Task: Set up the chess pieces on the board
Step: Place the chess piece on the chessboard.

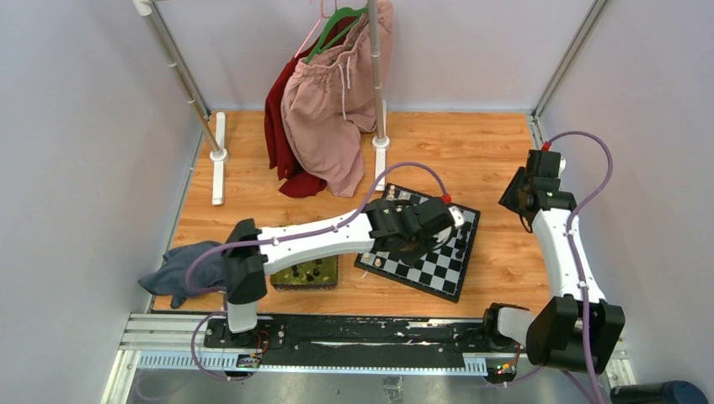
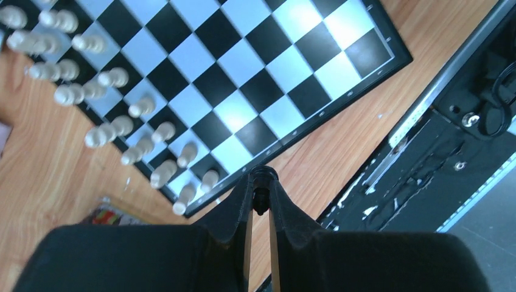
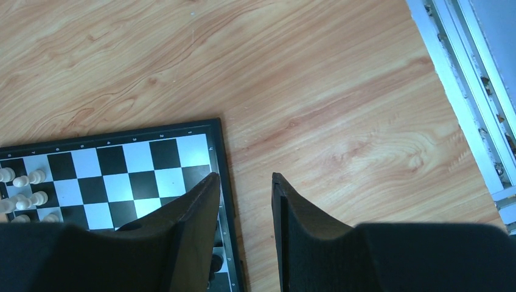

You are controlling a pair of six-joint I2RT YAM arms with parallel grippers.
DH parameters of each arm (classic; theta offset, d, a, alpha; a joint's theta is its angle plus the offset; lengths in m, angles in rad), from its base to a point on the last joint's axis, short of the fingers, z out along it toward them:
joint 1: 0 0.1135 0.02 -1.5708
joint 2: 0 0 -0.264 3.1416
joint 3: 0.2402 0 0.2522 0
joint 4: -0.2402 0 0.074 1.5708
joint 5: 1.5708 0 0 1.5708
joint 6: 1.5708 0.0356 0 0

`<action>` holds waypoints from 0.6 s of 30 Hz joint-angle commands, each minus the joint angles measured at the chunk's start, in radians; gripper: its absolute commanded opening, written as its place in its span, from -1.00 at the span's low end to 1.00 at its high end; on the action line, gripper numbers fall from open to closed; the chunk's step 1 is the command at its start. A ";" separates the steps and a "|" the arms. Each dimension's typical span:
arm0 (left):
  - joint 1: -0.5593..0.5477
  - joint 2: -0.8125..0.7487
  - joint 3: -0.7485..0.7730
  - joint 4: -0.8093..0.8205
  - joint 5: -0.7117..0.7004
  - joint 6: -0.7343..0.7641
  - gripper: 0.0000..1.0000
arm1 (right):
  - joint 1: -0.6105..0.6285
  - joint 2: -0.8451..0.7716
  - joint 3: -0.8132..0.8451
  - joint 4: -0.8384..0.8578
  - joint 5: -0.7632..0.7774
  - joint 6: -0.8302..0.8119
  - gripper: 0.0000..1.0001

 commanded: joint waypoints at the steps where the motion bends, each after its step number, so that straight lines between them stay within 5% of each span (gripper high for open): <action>1: -0.019 0.111 0.117 -0.011 0.051 0.047 -1.00 | -0.038 -0.038 -0.034 -0.018 0.017 0.014 -0.17; 18: -0.023 0.442 0.454 -0.006 0.132 -0.060 -1.00 | -0.073 -0.061 -0.080 -0.001 -0.005 0.016 -0.17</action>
